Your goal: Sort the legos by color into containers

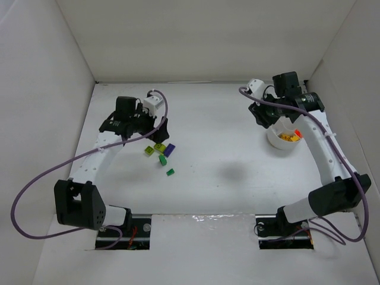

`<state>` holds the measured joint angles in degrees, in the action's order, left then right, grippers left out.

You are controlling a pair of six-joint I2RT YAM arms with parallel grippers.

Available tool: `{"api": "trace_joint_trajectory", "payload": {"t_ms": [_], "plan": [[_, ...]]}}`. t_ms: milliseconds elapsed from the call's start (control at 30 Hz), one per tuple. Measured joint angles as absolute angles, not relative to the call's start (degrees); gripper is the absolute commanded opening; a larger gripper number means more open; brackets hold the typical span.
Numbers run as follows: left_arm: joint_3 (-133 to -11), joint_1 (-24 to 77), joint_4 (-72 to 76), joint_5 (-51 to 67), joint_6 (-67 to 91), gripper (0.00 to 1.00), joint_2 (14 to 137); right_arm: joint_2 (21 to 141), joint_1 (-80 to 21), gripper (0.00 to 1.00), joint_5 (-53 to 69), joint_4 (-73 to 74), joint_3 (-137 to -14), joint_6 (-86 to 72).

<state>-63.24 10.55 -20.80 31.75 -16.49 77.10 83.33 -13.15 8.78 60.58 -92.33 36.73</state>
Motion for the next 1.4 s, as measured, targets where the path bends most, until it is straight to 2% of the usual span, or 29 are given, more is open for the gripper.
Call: {"api": "trace_joint_trajectory", "payload": {"t_ms": [267,600,733,933,1033,1400], "plan": [[-55.72,6.94,-27.83,24.58,-27.35,0.87,74.08,83.29,-12.71,0.49,15.9,58.33,-88.44,31.51],[-54.22,5.96,-28.97,19.86,-31.14,0.85,80.34,83.09,-12.01,0.5,21.61,57.74,-87.59,29.08],[-54.24,5.96,-27.42,17.65,-30.59,0.81,84.49,83.09,-12.01,0.5,22.26,57.74,-87.57,28.67],[-54.3,6.66,-25.02,15.14,-29.74,0.81,87.66,83.09,-12.01,0.5,22.31,57.71,-87.57,28.21],[-54.5,7.53,-23.79,14.74,-29.56,0.76,88.25,83.09,-12.01,0.5,22.28,57.71,-87.57,28.21],[-57.25,8.29,-21.87,15.09,-29.65,0.68,94.39,83.13,-12.01,0.5,21.63,57.74,-87.57,28.21]]}}
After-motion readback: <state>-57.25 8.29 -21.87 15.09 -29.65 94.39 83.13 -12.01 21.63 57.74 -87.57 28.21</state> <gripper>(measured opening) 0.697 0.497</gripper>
